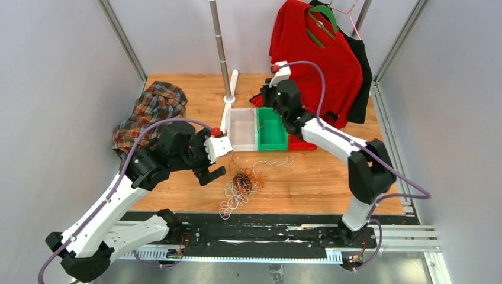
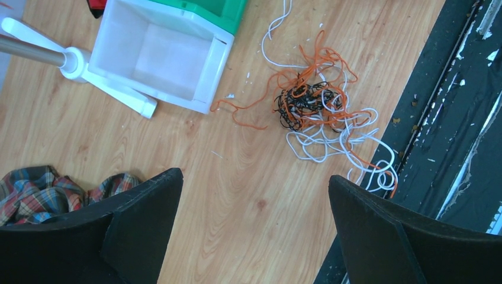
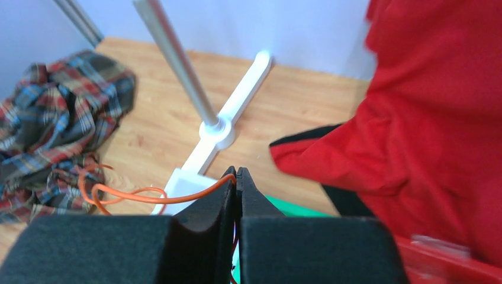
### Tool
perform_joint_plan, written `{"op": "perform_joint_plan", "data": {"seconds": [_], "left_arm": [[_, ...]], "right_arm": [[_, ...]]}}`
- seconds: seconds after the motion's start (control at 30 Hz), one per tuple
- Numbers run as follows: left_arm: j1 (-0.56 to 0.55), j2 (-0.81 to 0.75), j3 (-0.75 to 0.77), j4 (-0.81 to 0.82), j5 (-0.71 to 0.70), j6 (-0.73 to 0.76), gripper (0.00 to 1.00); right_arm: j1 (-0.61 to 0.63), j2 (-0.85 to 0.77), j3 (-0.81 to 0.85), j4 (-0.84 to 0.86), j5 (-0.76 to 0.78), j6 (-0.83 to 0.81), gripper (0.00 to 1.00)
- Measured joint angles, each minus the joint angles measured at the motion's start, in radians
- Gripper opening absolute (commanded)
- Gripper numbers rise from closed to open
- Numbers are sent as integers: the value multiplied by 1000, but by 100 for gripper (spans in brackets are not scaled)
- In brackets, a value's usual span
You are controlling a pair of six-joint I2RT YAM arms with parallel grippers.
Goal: Untangle the cables
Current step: Place the cable in the bin.
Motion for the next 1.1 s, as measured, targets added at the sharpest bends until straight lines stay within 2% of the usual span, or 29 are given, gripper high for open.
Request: {"op": "perform_joint_plan", "data": {"seconds": [0.2, 0.4, 0.6, 0.93, 1.1], "left_arm": [[0, -5, 0, 0, -5, 0, 98], [1, -16, 0, 0, -5, 1, 98], [1, -23, 0, 0, -5, 5, 98], [1, -20, 0, 0, -5, 5, 98], [1, -18, 0, 0, -5, 5, 98]], "right_arm": [[63, 174, 40, -26, -13, 46, 1], [116, 223, 53, -43, -3, 53, 1], [106, 212, 44, -42, 20, 51, 1], [3, 45, -18, -31, 23, 40, 1], [-4, 29, -91, -11, 22, 31, 1]]}}
